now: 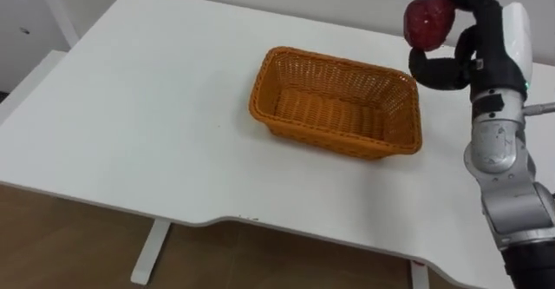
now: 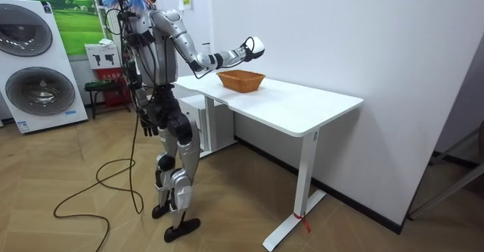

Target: Pick and place apple

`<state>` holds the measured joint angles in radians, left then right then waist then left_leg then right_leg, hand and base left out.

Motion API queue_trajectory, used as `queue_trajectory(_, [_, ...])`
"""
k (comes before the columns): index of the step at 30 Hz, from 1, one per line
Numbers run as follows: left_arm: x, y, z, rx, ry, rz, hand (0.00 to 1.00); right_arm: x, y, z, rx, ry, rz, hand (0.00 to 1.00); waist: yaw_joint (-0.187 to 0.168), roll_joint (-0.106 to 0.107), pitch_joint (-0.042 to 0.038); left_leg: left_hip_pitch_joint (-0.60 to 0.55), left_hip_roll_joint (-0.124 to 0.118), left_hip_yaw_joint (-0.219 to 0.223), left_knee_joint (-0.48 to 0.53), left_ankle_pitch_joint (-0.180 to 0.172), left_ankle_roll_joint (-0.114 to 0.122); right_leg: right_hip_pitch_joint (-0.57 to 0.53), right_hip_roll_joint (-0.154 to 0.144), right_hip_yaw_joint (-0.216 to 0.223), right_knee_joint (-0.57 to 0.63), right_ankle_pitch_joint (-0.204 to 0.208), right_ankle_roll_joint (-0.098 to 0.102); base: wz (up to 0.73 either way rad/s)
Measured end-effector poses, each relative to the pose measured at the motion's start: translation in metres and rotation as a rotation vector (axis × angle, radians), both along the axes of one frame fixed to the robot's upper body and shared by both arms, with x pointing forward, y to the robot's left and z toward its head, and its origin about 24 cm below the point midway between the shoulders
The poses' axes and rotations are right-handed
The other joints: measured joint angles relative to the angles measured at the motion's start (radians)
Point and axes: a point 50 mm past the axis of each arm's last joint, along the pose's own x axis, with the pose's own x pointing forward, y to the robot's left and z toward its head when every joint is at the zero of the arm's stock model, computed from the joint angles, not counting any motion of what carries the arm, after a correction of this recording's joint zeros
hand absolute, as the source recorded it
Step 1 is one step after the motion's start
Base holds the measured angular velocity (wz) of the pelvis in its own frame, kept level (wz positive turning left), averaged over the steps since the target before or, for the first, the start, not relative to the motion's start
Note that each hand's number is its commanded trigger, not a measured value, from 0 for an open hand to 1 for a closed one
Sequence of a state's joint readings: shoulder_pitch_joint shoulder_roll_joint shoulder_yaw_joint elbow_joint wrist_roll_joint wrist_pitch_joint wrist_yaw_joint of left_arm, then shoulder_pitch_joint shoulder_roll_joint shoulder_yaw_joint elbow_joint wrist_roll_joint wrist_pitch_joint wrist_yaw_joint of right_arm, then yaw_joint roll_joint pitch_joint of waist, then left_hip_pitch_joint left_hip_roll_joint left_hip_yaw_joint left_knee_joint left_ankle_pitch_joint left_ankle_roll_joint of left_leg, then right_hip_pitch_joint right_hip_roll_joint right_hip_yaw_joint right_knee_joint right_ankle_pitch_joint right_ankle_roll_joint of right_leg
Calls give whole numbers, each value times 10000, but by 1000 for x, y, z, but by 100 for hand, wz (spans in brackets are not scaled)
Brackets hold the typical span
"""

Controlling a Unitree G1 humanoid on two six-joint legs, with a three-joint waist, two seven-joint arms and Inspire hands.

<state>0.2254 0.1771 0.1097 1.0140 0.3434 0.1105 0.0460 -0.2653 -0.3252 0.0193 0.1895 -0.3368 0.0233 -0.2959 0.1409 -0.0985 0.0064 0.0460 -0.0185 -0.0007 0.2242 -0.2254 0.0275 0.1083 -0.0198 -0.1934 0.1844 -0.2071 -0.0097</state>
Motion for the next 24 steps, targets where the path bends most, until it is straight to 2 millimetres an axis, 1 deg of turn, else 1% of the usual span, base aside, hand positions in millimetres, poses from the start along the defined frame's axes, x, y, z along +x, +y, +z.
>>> queue_trajectory(3, [2, -2, 0, -111, 12, -156, 0, 0, 1, 0, 150, 67, 108, 0, 28, 35, 26, -3, -2, -31, -11, 2, 0, 1, -1, -21, -3, 0, 0, 5])
queue_trajectory(8, [0, -2, -1, -305, 108, -186, 0, 3, 3, 2, 382, 16, 250, 0, 67, 28, 33, -18, 2, -33, -23, 2, 0, -24, 1, -33, -1, 0, 0, 0])
queue_trajectory(13, [2, -2, -1, -358, 101, -210, 0, 3, 7, -2, 765, 257, 514, 0, 22, -8, 40, -18, 3, -30, -32, 2, 0, -39, -1, -31, -2, 0, 0, 0])
queue_trajectory(16, [1, 0, 0, -292, 109, -214, 0, 4, 4, -7, 870, 479, 406, 0, 18, -84, 22, -14, 8, -30, -36, 2, -1, -35, 7, -15, -3, 0, 0, 0])
queue_trajectory(18, [1, 2, 1, -247, 115, -221, 0, 4, 3, -9, 938, 569, 362, 0, 11, -142, 24, -12, 12, -24, -38, 3, -2, -34, 18, 34, -8, 0, 0, 0])
queue_trajectory(21, [1, 2, 1, -213, 104, -203, 0, 4, 0, -14, 974, 729, 227, 0, -23, -164, 9, -15, 11, -29, -31, 3, -2, -29, 15, 30, -8, 0, 0, 0])
queue_trajectory(24, [1, 3, 1, -179, 94, -134, 0, 4, -2, -14, 1175, 686, 130, 0, -84, -161, 9, -17, 14, -13, -20, 3, -2, -31, 14, 41, -7, 0, 0, 0])
